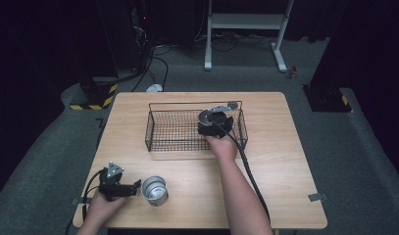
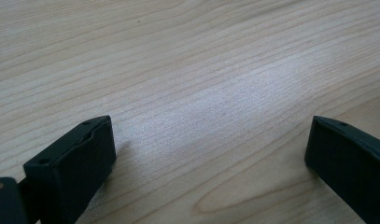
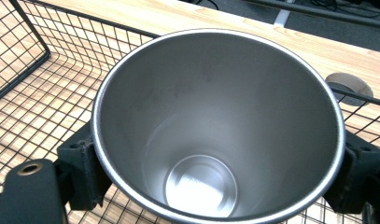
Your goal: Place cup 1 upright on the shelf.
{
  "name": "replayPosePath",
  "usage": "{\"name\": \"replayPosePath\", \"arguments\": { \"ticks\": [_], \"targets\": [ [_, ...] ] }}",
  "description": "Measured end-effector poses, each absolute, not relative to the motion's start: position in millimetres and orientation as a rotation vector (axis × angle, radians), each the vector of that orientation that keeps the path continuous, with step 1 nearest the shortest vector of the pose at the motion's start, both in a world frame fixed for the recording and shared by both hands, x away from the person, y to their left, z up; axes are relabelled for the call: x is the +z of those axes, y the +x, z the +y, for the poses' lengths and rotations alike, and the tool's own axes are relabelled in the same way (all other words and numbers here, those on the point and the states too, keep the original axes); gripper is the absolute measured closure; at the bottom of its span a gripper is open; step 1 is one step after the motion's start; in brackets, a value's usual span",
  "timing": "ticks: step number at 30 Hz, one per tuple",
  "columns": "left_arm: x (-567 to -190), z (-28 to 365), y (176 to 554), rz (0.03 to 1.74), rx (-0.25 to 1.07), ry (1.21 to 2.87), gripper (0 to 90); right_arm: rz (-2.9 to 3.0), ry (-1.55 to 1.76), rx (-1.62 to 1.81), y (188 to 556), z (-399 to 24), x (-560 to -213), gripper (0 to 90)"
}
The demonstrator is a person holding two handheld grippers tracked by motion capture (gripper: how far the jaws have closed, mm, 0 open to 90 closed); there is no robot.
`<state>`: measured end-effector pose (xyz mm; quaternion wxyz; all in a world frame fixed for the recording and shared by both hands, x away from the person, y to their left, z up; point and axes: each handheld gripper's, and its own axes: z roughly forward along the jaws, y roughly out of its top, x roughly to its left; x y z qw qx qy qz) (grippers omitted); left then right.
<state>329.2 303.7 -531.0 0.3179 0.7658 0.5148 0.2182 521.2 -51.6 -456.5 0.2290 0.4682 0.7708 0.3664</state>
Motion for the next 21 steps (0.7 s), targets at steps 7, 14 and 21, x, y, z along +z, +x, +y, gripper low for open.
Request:
{"name": "replayPosePath", "arguments": {
  "ticks": [7, 14, 21],
  "targets": [
    [-530.8, 304.0, 329.4, 1.35, 0.579, 2.021, 2.1, 2.119, 1.286, 1.014, 518.8, -51.8, -458.0, 13.7],
    [-530.8, 303.9, 329.3, 1.351, 0.579, 2.02, 2.1, 2.121, 1.281, 1.015, 516.5, -53.1, -458.7, 13.7],
    [-530.8, 303.8, 329.2, 1.352, 0.579, 2.019, 2.2, 2.118, 1.279, 1.021, 515.2, -54.4, -459.9, 13.5]
  ]
}}
